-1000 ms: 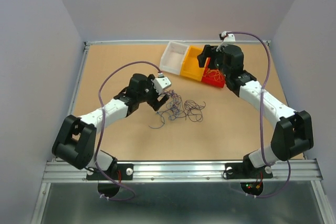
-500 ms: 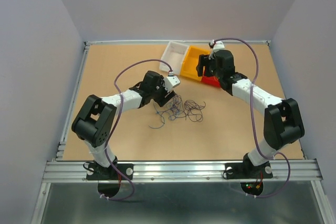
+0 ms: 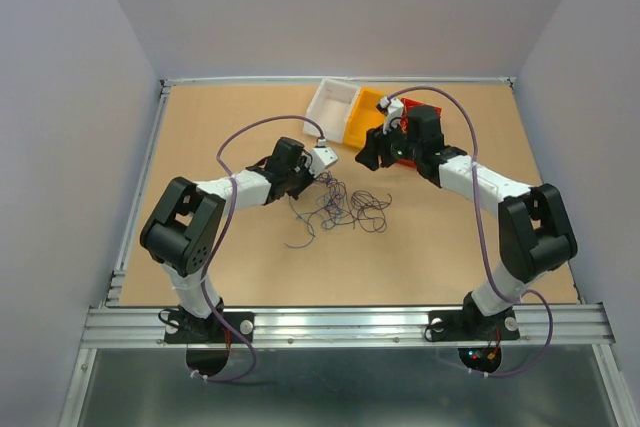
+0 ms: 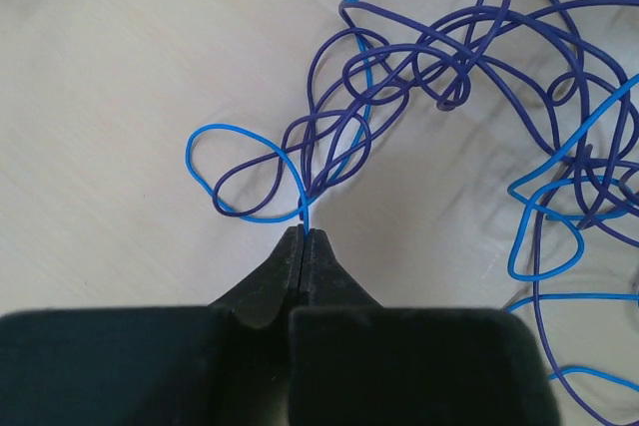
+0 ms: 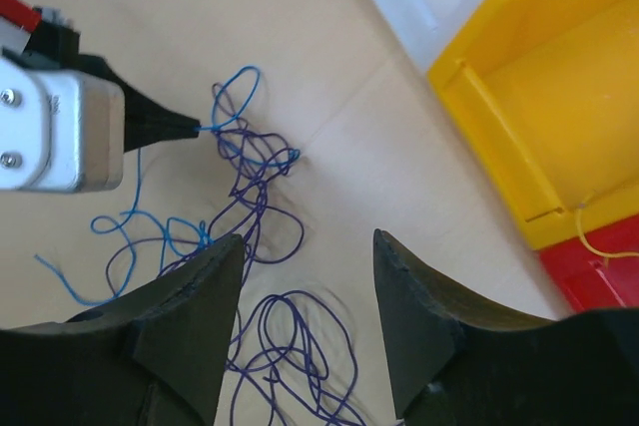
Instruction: Untangle the cables
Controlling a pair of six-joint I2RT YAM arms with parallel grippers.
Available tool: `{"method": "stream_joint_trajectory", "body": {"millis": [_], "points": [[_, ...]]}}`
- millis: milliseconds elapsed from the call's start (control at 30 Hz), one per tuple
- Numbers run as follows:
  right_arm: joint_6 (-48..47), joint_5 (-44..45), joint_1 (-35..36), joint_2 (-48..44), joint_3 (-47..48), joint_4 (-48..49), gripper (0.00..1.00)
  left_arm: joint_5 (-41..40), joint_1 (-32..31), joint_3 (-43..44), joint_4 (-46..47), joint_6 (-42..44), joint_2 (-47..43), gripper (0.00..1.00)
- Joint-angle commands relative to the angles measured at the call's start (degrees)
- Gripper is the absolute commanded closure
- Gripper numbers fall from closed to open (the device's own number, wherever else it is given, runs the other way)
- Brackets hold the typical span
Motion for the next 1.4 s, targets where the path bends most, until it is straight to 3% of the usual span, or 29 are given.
{"method": "stream_joint_trajectory", "body": {"millis": [0, 300, 800, 933, 1100, 1233, 1367], "points": [[-4.0, -11.9, 0.3, 1.9, -0.2, 1.6, 0.39, -0.8, 0.9, 0.6, 0.0, 0.4, -2.6, 1.0], [-6.5, -18.1, 3.0, 5.8, 2.0, 1.6, 0.36, 4.5, 4.8, -3.0, 3.0, -1.9, -12.3, 1.0], [-4.8, -9.4, 8.6, 20.8, 18.1, -4.3, 0.37, 7.8, 8.2, -7.3, 6.8, -3.9, -22.7, 1.0], [-5.5, -9.0, 9.1, 23.1, 20.9, -7.5, 0.6, 8.7, 9.0, -9.4, 9.0, -4.4, -26.9, 1.0], [-8.5, -6.9, 10.3, 22.8, 20.8, -9.9, 0.7, 9.0, 9.6, -10.6, 9.8, -5.4, -31.2, 1.0], [-10.3, -5.6, 10.7, 21.4, 18.8, -10.9, 0.99, 8.7, 9.7, -10.3, 9.7, -6.1, -34.8, 1.0], [-12.0, -6.7, 11.0, 17.9, 16.0, -10.9, 0.99, 9.3, 9.7, -8.3, 8.6, -7.5, -42.0, 1.0]]}}
